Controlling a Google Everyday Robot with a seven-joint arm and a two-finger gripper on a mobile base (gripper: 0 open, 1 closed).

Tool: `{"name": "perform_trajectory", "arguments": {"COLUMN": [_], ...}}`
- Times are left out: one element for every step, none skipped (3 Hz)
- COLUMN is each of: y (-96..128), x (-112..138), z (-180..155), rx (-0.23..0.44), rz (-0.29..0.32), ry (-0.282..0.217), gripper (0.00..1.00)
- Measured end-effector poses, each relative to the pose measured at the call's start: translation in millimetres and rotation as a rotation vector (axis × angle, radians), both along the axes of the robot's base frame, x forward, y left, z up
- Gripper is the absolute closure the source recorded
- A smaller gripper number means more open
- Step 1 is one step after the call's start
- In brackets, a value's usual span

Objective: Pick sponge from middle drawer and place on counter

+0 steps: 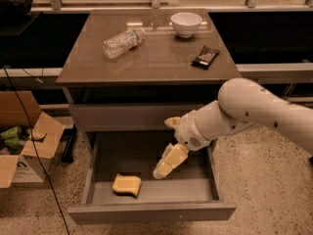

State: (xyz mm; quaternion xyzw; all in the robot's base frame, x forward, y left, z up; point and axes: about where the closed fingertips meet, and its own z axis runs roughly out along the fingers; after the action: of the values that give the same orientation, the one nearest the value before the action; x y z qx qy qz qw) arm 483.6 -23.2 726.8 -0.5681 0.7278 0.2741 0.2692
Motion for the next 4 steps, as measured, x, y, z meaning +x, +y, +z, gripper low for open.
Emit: {"name": "perform_trajectory", "arguments": {"y": [19.9, 28.0, 30.8, 46.7], "x": [17.7, 32.7, 28.4, 28.7], "z": [-51.8, -110.7, -133.1, -163.6], "rx": [0.068, 0.151, 0.166, 0.15], "rz": [-0.007, -0.041, -0.042, -0.039], "ry": [0.006, 0.134, 0.177, 0.219], "gripper": [0.0, 0.0, 0.0, 0.0]}}
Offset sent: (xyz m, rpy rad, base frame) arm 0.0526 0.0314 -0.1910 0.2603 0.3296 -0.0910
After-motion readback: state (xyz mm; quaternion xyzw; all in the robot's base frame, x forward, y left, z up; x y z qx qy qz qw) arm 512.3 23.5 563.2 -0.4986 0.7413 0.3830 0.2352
